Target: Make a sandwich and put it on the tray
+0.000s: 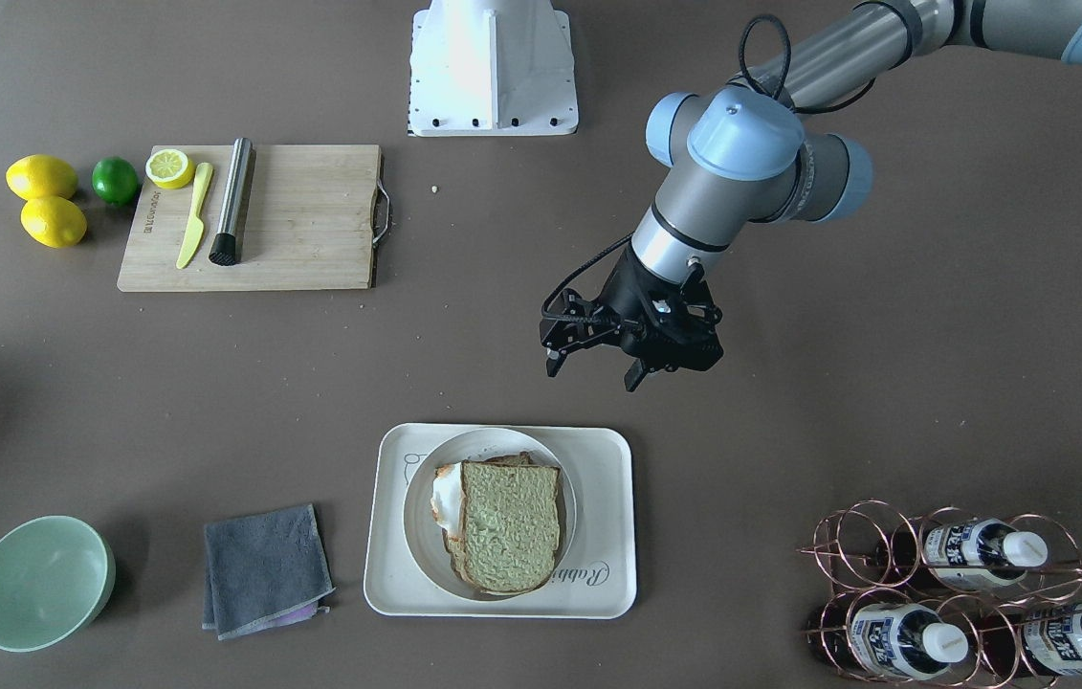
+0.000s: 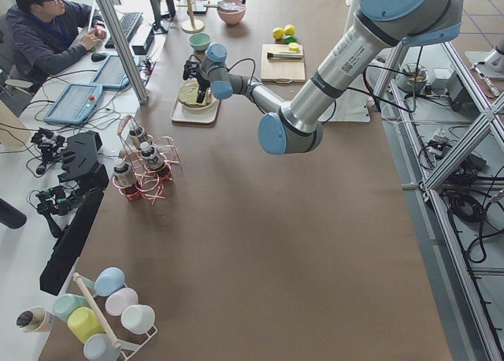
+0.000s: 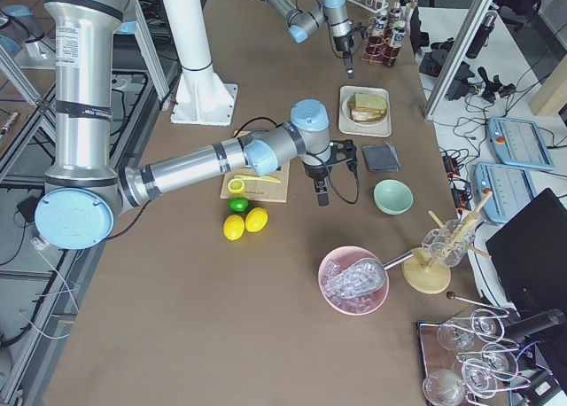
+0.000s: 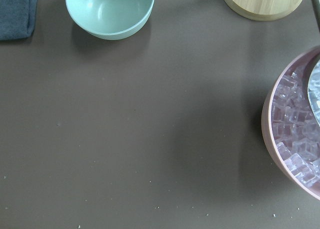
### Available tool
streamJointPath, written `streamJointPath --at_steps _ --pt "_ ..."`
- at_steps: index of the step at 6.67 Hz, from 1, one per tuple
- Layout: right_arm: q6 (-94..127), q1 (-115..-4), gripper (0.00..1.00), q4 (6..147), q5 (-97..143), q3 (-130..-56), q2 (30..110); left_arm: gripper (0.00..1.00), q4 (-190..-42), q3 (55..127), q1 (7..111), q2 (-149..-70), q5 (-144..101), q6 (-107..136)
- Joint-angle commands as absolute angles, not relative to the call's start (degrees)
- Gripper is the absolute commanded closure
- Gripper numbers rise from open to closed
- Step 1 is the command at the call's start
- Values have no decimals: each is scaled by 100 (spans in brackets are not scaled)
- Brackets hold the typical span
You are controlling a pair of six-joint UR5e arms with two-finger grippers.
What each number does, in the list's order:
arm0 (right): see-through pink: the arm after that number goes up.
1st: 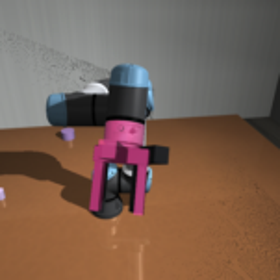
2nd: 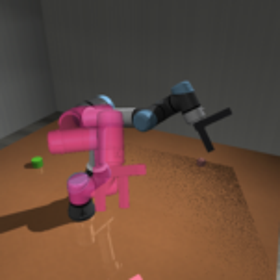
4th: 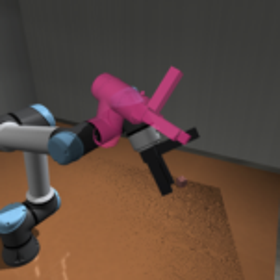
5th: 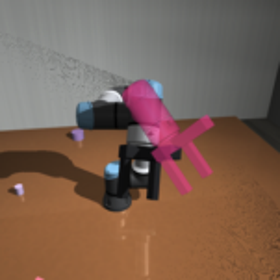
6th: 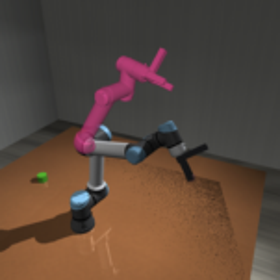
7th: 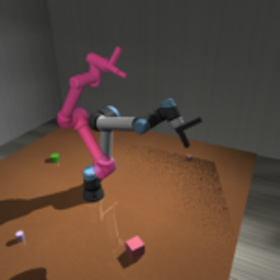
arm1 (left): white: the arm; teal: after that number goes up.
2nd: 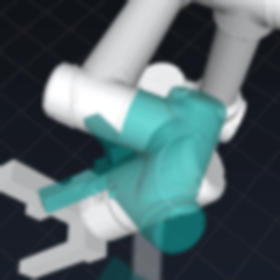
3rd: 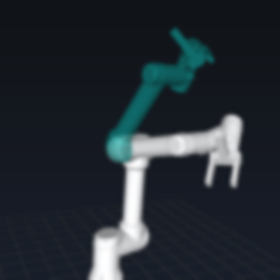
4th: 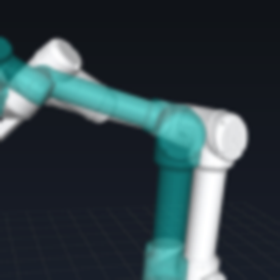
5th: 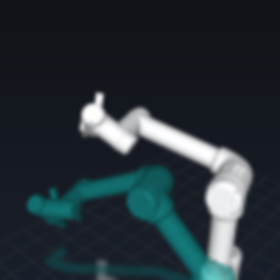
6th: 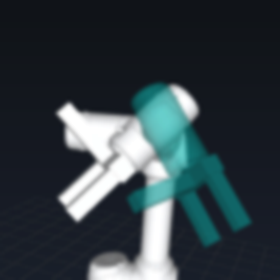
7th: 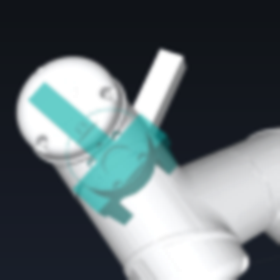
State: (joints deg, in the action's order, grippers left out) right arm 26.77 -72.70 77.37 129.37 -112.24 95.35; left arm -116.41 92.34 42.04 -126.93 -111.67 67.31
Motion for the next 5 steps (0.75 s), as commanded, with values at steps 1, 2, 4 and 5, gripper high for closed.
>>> streamJointPath --at_steps 1,2,4,5 --pt "2585 -7810 0 7787 13558 -11119 9745 3 -10917 10420 4245 -12062 -11312 6662" --pt "1966 -8135 0 7892 13561 -11022 9921 3 -10907 10702 4341 -11650 -11486 6445" --pt "-181 -8916 0 9440 13108 -11021 9923 3 -10916 10863 5242 -10684 -12310 5175" --pt "-855 -9173 0 10214 12748 -11039 9836 3 -10925 10933 5499 -10052 -12566 4576"
